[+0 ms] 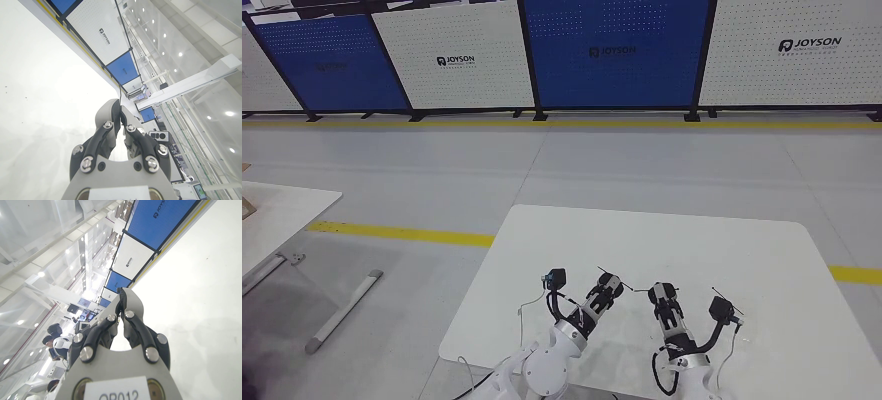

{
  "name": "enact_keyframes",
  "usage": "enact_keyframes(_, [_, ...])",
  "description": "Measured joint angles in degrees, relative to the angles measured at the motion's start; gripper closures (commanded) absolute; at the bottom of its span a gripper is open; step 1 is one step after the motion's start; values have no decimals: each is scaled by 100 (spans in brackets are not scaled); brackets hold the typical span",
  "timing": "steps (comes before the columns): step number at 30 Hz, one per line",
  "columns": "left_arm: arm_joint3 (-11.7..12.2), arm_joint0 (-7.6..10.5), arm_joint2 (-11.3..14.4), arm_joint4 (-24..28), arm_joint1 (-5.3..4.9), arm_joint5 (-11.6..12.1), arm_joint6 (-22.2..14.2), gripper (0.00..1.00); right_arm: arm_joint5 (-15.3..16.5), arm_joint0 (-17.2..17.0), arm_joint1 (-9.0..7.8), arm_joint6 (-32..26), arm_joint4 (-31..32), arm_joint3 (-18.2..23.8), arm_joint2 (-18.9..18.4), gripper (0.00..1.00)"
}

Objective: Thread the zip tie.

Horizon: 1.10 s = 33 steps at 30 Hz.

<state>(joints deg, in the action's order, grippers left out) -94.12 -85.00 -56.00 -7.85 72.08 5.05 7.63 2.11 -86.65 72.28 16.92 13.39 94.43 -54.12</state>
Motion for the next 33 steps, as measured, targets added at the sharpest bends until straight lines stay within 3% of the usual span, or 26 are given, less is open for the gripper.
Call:
enact_keyframes(20, [0,0,0,0,0,0,0,100,-112,-53,147,-46,163,-57,-110,100])
enact_keyframes(33, [-13,-23,-4,-72,5,-18,-40,100,-102,-59,150,-60,159,-50,-120,100])
